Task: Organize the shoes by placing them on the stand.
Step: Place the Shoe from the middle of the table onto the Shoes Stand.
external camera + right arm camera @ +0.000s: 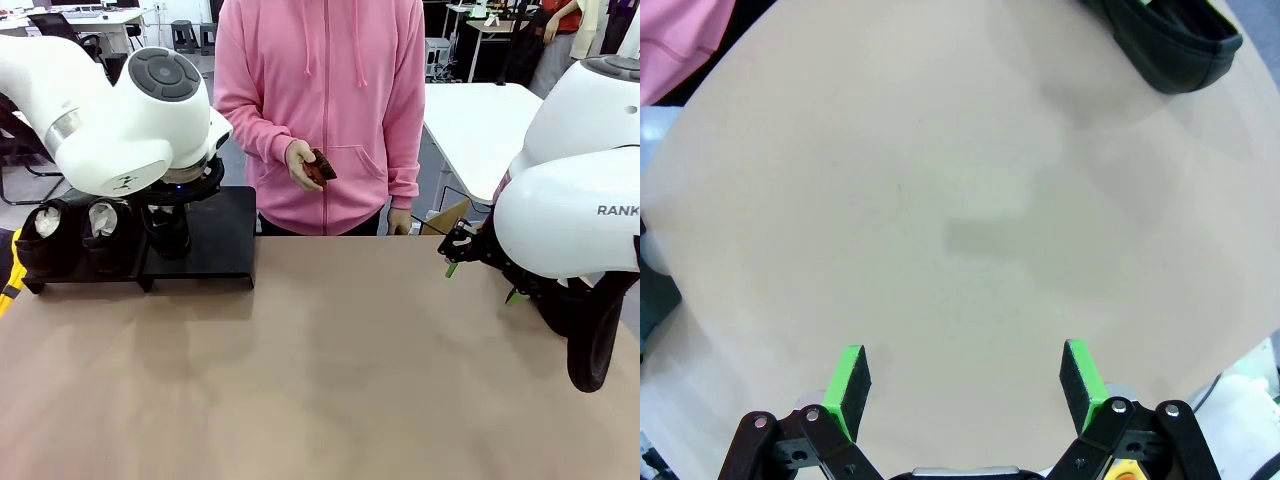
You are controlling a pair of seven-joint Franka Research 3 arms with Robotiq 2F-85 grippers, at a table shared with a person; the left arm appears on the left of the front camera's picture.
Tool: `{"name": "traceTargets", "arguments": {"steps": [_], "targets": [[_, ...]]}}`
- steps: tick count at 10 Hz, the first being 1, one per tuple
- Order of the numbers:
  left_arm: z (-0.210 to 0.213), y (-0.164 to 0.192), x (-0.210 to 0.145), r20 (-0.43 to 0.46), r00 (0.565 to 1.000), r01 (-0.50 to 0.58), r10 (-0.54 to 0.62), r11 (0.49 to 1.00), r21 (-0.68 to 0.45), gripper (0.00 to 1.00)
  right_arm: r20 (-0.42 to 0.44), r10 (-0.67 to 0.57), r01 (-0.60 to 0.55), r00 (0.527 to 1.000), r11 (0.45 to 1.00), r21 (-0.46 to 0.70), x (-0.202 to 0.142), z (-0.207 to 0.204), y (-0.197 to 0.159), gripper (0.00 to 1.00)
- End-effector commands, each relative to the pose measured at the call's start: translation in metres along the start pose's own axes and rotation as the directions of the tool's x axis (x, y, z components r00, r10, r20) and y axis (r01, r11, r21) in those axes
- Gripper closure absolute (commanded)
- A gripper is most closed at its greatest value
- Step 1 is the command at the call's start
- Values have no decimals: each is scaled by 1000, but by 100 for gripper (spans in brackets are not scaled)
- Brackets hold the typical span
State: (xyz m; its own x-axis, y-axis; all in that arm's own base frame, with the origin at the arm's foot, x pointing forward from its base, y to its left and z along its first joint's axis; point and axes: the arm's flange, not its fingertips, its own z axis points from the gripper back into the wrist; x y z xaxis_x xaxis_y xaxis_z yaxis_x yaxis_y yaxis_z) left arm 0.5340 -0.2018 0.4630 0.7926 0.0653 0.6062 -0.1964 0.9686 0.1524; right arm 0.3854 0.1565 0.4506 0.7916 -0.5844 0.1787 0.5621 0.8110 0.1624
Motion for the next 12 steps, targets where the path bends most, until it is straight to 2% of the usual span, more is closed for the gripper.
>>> {"name": "traceTargets", "arguments": {"steps": [1,6,10,12], "targets": [[-9,-3,9,32,999,36,-36,999,0,100,7,3,-3,1000,1000,-3,0,1,0,0],[-38,-4,-4,32,993,117,-117,993,19,100,7,3,-3,1000,1000,-3,0,1,0,0],[-54,-6,-19,50,990,132,-134,990,45,100,7,3,-3,1000,1000,-3,0,1,0,0],[-59,-6,-24,29,992,125,-127,991,56,100,7,3,-3,1000,1000,-3,0,1,0,0]]}}
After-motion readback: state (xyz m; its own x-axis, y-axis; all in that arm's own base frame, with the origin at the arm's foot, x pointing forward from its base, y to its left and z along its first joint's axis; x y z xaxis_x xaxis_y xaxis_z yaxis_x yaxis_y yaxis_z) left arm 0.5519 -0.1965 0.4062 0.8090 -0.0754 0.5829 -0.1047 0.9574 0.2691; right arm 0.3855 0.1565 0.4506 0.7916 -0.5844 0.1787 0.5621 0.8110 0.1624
